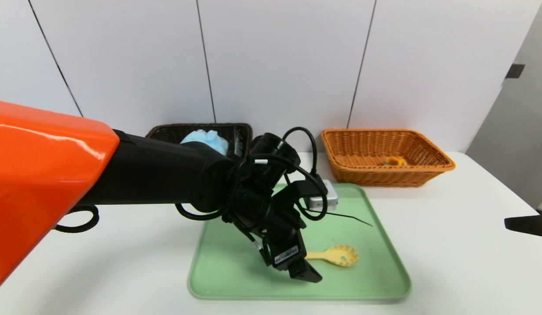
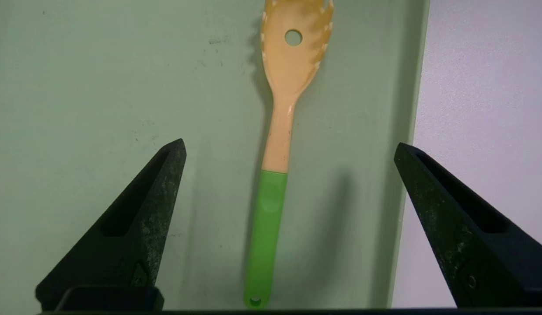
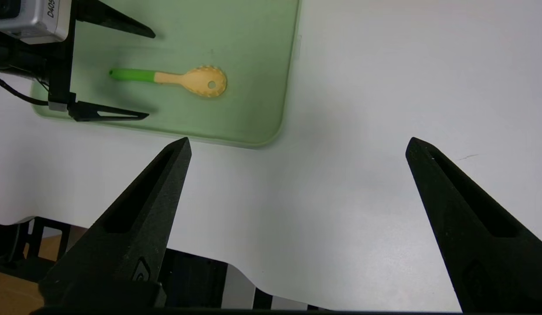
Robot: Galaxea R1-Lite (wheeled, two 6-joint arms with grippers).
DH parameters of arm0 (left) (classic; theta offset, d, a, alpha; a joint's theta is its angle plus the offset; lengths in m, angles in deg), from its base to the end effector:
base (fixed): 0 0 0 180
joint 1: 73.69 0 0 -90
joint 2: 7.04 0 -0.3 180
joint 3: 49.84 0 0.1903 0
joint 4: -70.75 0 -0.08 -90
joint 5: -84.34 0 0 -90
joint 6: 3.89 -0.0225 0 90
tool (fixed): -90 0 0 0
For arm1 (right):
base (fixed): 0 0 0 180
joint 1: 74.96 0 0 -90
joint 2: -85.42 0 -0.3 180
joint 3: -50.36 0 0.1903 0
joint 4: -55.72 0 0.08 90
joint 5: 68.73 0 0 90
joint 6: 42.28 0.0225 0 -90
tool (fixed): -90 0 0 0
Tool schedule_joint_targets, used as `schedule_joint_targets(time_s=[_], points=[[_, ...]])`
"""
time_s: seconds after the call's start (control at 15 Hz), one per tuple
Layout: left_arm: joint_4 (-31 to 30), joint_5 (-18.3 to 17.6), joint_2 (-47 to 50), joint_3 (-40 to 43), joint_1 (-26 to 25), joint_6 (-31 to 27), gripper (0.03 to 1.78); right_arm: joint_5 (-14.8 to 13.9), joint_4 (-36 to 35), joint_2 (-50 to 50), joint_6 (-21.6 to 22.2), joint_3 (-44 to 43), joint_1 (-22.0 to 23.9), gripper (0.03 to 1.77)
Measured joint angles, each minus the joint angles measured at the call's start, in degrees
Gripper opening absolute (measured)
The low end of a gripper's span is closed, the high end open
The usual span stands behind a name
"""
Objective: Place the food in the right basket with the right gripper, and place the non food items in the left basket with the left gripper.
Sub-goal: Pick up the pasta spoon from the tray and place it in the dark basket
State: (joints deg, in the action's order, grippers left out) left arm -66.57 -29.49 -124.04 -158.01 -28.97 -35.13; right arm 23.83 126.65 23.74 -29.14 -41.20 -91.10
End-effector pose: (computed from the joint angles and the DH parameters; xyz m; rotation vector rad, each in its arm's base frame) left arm 0.2685 -0.2787 0.1594 0.6165 0.6136 -1.3468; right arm 0.0957 0.0288 0.2916 0.1325 0.7459 0.2286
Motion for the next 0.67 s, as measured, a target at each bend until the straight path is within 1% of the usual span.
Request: schedule_joint_targets(time_s=[0.13,0.2,0.33,0.4,0.53,0.67], points=[[-0.13,1.54,-0.33,-0.13,0.00,-0.26,1.69,0.11,-0.02,0.00,0.68,0.11,0.11,1.70],[-0.18,3.36,-0.55,-0.22,0.02,-0.23,1.69,0.11,-0.02,-0.02,0.69,0.11,0.16,1.70],[-0.18,8.42,-1.10,-0.52,0.06,0.11,1.69,0.11,-0.02,-0.06,0.69,0.15,0.16,1.70],[-0.11,10.03,-1.24,-0.61,0.09,0.40,1.69,0.13,0.00,-0.09,0.69,0.17,0.16,1.70],[0.11,11.43,-1.40,-0.69,0.11,0.85,1.69,0.11,-0.02,-0.13,0.68,0.17,0.16,1.70],[0.17,11.74,-1.43,-0.72,0.17,2.30,1.69,0.13,0.00,-0.22,0.68,0.22,0.16,1.70]])
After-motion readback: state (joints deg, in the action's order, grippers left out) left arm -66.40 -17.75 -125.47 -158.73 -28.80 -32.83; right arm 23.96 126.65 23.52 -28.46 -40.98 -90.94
